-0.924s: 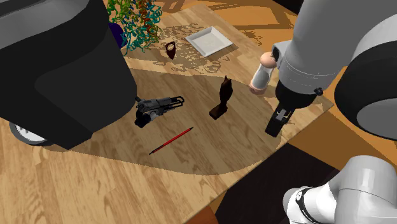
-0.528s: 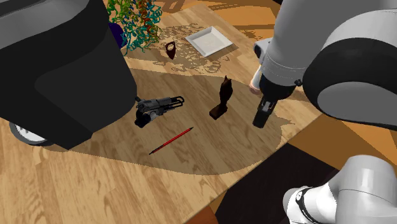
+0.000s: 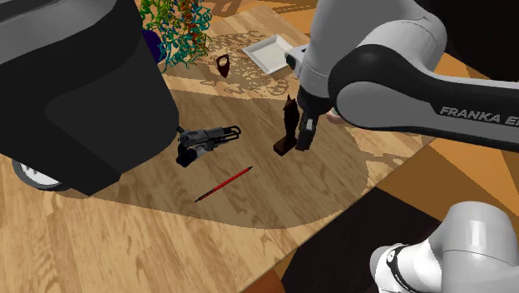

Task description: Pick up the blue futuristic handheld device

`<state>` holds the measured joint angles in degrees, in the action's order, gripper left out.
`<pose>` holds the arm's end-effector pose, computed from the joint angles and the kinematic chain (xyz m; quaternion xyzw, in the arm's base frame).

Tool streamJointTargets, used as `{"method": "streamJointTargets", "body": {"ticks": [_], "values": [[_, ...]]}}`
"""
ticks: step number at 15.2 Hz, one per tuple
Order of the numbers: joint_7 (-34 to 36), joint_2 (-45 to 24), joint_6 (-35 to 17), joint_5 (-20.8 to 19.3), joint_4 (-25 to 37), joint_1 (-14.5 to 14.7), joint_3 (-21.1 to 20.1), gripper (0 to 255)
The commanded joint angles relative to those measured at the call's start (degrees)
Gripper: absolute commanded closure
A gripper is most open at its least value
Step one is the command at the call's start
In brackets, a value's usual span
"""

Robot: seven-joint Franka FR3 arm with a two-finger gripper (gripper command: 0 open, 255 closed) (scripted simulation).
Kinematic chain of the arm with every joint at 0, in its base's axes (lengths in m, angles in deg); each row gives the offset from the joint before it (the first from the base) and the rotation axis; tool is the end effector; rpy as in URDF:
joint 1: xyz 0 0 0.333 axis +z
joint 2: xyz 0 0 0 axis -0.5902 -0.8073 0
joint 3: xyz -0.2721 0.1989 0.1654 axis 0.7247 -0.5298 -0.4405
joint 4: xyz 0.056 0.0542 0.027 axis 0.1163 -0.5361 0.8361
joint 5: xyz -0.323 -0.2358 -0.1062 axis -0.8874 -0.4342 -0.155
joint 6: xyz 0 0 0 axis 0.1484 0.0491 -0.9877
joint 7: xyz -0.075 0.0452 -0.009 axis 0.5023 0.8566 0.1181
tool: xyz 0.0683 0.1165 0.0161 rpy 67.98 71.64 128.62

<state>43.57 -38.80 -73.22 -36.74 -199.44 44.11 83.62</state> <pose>0.4193 -0.0716 0.5458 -0.9865 -0.1613 -0.0173 0.0231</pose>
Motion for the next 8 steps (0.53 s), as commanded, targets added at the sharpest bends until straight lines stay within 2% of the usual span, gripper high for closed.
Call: {"method": "streamJointTargets", "body": {"ticks": [1,8], "values": [[-4.91,-3.43,-3.03,1.59,1.80,1.51,1.48,0],[-22.63,-16.48,-10.24,10.60,10.54,6.14,5.31,0]]}}
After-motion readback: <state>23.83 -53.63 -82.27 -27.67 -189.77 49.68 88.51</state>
